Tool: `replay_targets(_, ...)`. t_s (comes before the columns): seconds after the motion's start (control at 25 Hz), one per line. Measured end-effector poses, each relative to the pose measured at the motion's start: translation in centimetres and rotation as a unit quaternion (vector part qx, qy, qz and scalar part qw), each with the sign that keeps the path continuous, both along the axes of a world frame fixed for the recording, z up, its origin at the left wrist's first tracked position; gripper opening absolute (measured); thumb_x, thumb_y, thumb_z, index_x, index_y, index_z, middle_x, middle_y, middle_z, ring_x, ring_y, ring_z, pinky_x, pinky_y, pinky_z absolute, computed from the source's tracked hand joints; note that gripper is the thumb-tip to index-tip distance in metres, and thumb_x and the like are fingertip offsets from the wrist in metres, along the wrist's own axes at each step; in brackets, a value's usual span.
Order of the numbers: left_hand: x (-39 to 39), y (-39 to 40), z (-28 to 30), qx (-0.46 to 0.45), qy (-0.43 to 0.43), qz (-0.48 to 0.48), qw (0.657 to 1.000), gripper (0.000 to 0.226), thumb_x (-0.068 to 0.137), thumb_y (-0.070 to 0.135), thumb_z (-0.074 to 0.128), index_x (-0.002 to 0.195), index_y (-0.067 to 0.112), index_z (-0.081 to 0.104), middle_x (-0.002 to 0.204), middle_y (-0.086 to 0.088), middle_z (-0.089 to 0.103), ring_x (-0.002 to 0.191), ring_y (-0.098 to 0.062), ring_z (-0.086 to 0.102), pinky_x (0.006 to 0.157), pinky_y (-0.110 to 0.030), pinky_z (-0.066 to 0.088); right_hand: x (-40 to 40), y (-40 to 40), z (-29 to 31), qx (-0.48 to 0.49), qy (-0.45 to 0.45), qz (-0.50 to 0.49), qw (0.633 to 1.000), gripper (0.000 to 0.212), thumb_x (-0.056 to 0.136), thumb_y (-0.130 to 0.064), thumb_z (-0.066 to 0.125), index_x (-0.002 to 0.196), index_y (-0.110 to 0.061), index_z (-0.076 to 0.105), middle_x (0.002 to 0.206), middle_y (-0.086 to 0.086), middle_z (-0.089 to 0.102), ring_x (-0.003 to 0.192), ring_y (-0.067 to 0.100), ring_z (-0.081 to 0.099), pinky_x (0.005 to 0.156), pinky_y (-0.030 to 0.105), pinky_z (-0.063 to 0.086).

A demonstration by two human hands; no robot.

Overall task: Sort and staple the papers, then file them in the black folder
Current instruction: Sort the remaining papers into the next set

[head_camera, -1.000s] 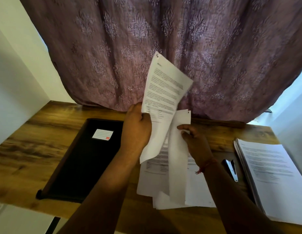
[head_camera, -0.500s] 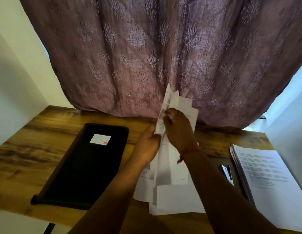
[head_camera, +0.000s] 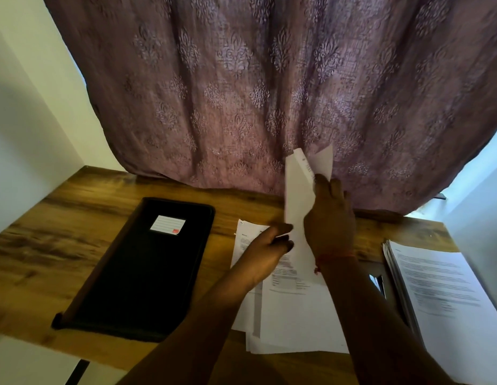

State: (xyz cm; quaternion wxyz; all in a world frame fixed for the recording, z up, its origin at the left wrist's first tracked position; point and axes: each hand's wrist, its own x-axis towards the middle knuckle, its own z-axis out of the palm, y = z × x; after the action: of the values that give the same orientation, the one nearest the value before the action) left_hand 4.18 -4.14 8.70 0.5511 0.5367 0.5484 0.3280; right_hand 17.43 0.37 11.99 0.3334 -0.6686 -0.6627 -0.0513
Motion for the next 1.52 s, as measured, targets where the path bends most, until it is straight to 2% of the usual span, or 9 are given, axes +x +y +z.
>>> replay_targets(0.16, -0.8, 0.3, -3.7, -0.048, 0.054, 0.079, 0.994, 0.024, 0.101, 0.015, 0.05, 0.123, 0.023, 0.056, 0.14, -0.004, 0.053, 0.122, -0.024, 0.053, 0.106, -0.032, 0.042, 0.2, -1.0, -1.3, 0.033, -0.144, -0.02, 0.989, 0.048, 0.088, -0.012, 0.054, 0.135, -0.016, 0.049, 0.121, 0.014, 0.05, 0.099, 0.035, 0.051, 0.073, 0.042, 0.052)
replay_targets(0.4, -1.8, 0.3, -8.1, -0.085, 0.2, 0.011, 0.976, 0.034, 0.1, 0.018, 0.051, 0.134, 0.016, 0.054, 0.141, -0.005, 0.054, 0.12, -0.023, 0.057, 0.093, -0.021, 0.042, -1.8, -2.3, -9.3, -0.204, -0.175, 0.08, 0.96, 0.078, 0.091, -0.022, 0.058, 0.154, -0.029, 0.013, 0.127, 0.013, 0.047, 0.105, 0.03, 0.055, 0.076, 0.039, 0.055)
replay_targets(0.6, -2.4, 0.4, -8.6, -0.102, 0.174, 0.012, 0.979, 0.032, 0.099, 0.016, 0.05, 0.131, 0.014, 0.054, 0.133, -0.003, 0.057, 0.112, -0.021, 0.056, 0.088, -0.026, 0.049, -1.2, -2.9, -13.6, -0.312, -0.045, 0.092, 0.945, 0.094, 0.092, -0.018, 0.062, 0.154, -0.03, -0.007, 0.129, 0.012, 0.051, 0.109, 0.023, 0.06, 0.092, 0.043, 0.055)
replay_targets(0.8, -1.9, 0.4, -9.0, -0.119, 0.167, 0.012, 0.979, 0.034, 0.097, 0.017, 0.053, 0.131, 0.016, 0.056, 0.129, 0.003, 0.056, 0.104, -0.014, 0.05, 0.089, -0.025, 0.042, -0.7, -3.4, -15.5, -0.338, -0.018, 0.035, 0.94, 0.045, 0.092, -0.02, 0.061, 0.136, -0.015, 0.049, 0.13, 0.007, 0.057, 0.118, 0.024, 0.058, 0.099, 0.037, 0.05)
replay_targets(1.04, -1.3, 0.7, -12.6, -0.124, 0.262, -0.054, 0.955, 0.039, 0.09, 0.046, 0.056, 0.125, 0.029, 0.062, 0.128, 0.003, 0.063, 0.119, -0.023, 0.057, 0.104, -0.049, 0.045, -0.2, -3.4, -14.5, -0.291, 0.245, -0.021, 0.925, 0.036, 0.096, -0.017, 0.054, 0.129, -0.024, 0.04, 0.123, 0.004, 0.057, 0.113, 0.029, 0.061, 0.09, 0.049, 0.054)
replay_targets(1.16, -0.4, 0.6, -12.7, -0.096, 0.378, -0.038, 0.92, 0.028, 0.093, 0.045, 0.055, 0.111, 0.026, 0.062, 0.12, 0.002, 0.063, 0.117, -0.025, 0.055, 0.105, -0.049, 0.039, 0.1, -4.1, -14.9, -0.265, 0.123, 0.03, 0.956, 0.074, 0.091, -0.022, 0.063, 0.149, -0.028, 0.017, 0.13, 0.008, 0.05, 0.116, 0.027, 0.058, 0.091, 0.048, 0.055)
replay_targets(1.32, 0.1, 0.7, -12.4, -0.123, 0.365, 0.021, 0.923, 0.022, 0.095, 0.035, 0.05, 0.107, 0.022, 0.061, 0.115, -0.001, 0.062, 0.116, -0.025, 0.052, 0.105, -0.046, 0.031, -0.2, -3.9, -14.6, -0.269, -0.027, 0.1, 0.958, 0.093, 0.092, -0.022, 0.061, 0.153, -0.04, -0.007, 0.136, 0.011, 0.037, 0.122, 0.026, 0.05, 0.096, 0.042, 0.052)
replay_targets(1.4, -0.1, 0.8, -12.6, -0.138, 0.334, 0.05, 0.931, 0.025, 0.097, 0.034, 0.045, 0.112, 0.021, 0.06, 0.117, -0.002, 0.06, 0.116, -0.026, 0.052, 0.106, -0.045, 0.032, -0.7, -3.6, -14.7, -0.308, -0.045, 0.1, 0.945, 0.085, 0.094, -0.021, 0.058, 0.154, -0.037, 0.001, 0.142, 0.013, 0.033, 0.129, 0.03, 0.045, 0.101, 0.044, 0.048)
replay_targets(1.52, -0.5, 1.2, -13.1, -0.139, 0.292, 0.058, 0.945, 0.022, 0.096, 0.035, 0.043, 0.102, 0.021, 0.058, 0.116, -0.004, 0.062, 0.111, -0.026, 0.054, 0.106, -0.048, 0.038, -1.3, -3.5, -15.3, -0.319, -0.076, 0.091, 0.94, 0.049, 0.096, -0.023, 0.054, 0.143, -0.022, 0.042, 0.138, 0.011, 0.049, 0.125, 0.027, 0.052, 0.101, 0.039, 0.049)
